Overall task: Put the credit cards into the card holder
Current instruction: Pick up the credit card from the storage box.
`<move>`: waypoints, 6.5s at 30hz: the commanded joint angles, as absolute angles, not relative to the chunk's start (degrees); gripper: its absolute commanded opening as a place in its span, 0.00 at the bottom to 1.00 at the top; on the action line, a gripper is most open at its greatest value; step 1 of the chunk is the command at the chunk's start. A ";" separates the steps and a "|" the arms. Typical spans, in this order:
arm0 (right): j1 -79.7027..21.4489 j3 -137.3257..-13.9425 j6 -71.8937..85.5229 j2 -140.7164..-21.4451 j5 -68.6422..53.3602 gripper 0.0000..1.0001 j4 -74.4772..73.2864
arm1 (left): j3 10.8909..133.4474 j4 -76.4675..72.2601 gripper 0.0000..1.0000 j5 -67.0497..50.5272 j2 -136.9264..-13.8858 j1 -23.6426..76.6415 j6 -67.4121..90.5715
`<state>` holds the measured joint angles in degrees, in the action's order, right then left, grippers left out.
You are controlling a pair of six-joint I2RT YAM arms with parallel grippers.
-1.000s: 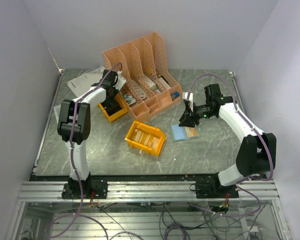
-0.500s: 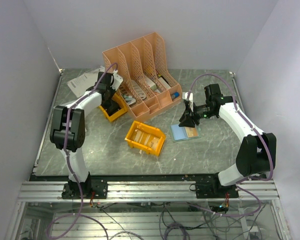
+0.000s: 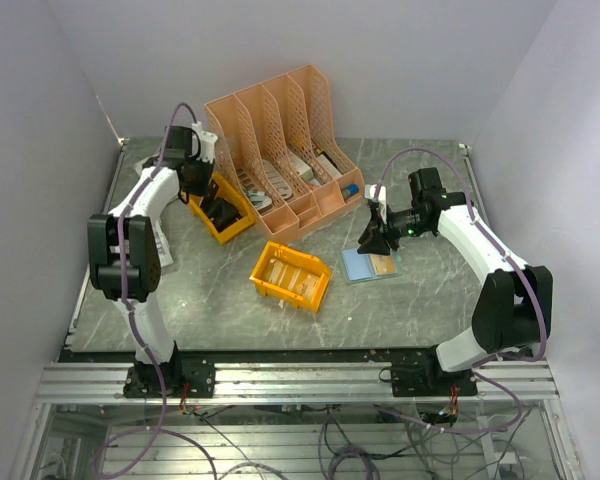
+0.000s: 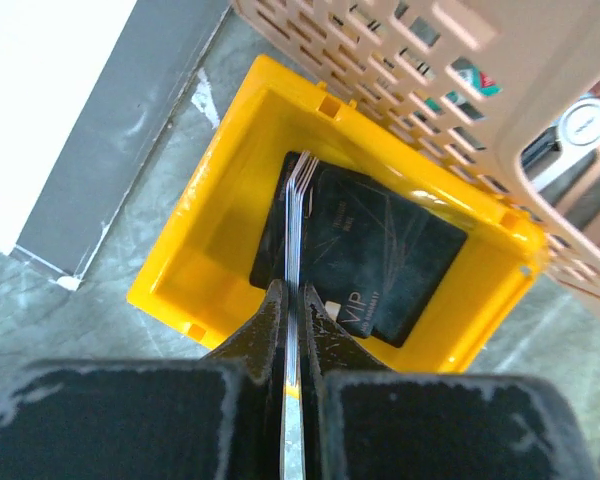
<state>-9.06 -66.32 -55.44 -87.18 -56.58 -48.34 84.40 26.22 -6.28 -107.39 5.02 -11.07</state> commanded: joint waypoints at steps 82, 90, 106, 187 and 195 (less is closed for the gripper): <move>-8.06 -67.94 -57.13 -88.15 -58.08 0.32 -50.04 | 101.64 45.57 0.10 -41.15 -124.02 -3.75 -6.20; -7.99 -68.05 -57.22 -88.31 -58.01 0.32 -50.02 | 99.58 44.03 0.23 -41.07 -125.16 -3.77 -5.95; -7.64 -68.15 -57.72 -87.97 -58.27 0.32 -50.55 | 96.89 42.12 0.17 -38.97 -126.98 -2.53 -5.29; -7.51 -66.27 -52.65 -85.76 -62.87 0.32 -46.49 | 77.20 18.86 0.07 -36.85 -86.91 -5.60 40.73; -5.60 -63.77 -39.79 -83.01 -68.34 0.35 -36.59 | 55.49 -8.66 0.07 -32.96 -65.87 10.17 48.20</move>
